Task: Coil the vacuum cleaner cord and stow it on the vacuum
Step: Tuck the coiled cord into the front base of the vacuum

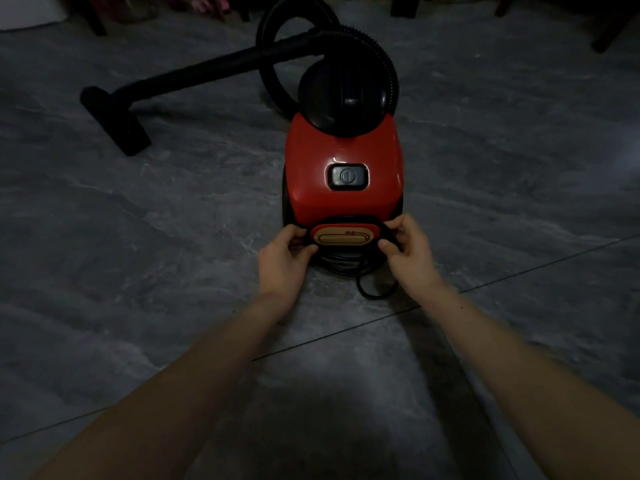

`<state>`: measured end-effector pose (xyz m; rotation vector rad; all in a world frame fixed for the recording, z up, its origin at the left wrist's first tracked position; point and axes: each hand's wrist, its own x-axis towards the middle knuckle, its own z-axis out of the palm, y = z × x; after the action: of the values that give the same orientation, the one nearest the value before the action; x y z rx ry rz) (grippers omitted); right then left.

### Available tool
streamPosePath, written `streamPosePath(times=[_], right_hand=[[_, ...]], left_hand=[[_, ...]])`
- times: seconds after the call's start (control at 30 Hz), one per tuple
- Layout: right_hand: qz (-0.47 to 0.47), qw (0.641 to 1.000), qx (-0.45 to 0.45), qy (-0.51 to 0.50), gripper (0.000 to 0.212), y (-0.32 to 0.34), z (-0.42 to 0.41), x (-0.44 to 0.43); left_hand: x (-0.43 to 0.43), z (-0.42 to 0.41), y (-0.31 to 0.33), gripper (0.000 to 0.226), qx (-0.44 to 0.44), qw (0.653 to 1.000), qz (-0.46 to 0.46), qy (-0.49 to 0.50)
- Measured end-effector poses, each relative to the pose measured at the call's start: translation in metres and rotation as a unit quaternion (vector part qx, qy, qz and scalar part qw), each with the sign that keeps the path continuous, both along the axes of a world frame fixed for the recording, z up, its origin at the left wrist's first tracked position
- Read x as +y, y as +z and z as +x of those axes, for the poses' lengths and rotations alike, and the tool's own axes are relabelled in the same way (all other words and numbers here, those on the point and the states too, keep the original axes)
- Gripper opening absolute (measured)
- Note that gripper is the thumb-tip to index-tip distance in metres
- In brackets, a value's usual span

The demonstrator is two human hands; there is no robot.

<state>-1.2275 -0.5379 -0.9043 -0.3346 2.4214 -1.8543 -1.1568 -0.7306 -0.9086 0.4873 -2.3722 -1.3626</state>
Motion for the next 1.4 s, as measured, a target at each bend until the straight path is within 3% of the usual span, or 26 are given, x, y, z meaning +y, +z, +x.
streamPosePath(times=[0.13, 0.5, 0.67, 0.77, 0.87, 1.03, 1.17, 1.4], right_hand=[[-0.042, 0.999, -0.010, 0.002, 0.036, -0.004, 0.005, 0.004], [-0.107, 0.994, -0.033, 0.011, 0.027, -0.010, 0.010, 0.008], [-0.042, 0.999, 0.002, -0.020, 0.024, 0.001, 0.012, 0.004], [0.069, 0.995, 0.049, -0.045, 0.021, 0.004, 0.012, 0.006], [0.174, 0.972, 0.137, -0.075, 0.032, 0.008, 0.016, 0.008], [0.126, 0.970, 0.201, -0.044, 0.034, 0.014, 0.021, 0.004], [0.136, 0.951, 0.278, -0.024, 0.018, 0.013, 0.018, 0.004], [0.130, 0.963, 0.223, -0.081, 0.014, 0.013, 0.011, 0.000]], left_hand=[[0.002, 0.007, -0.001, 0.019, 0.006, 1.000, -0.012, -0.002], [-0.003, 0.000, -0.003, 0.017, -0.009, 0.999, -0.034, -0.021], [-0.007, -0.002, 0.000, 0.021, -0.021, 1.000, -0.007, -0.006], [-0.007, -0.001, 0.007, 0.024, 0.005, 1.000, 0.006, 0.007], [-0.007, -0.002, 0.009, 0.023, 0.033, 0.999, -0.031, -0.004], [-0.007, -0.003, 0.008, 0.021, 0.044, 0.998, -0.051, -0.002], [-0.009, -0.004, 0.007, 0.020, 0.049, 0.997, -0.063, -0.001], [-0.011, -0.005, 0.007, 0.016, 0.053, 0.996, -0.068, -0.008]])
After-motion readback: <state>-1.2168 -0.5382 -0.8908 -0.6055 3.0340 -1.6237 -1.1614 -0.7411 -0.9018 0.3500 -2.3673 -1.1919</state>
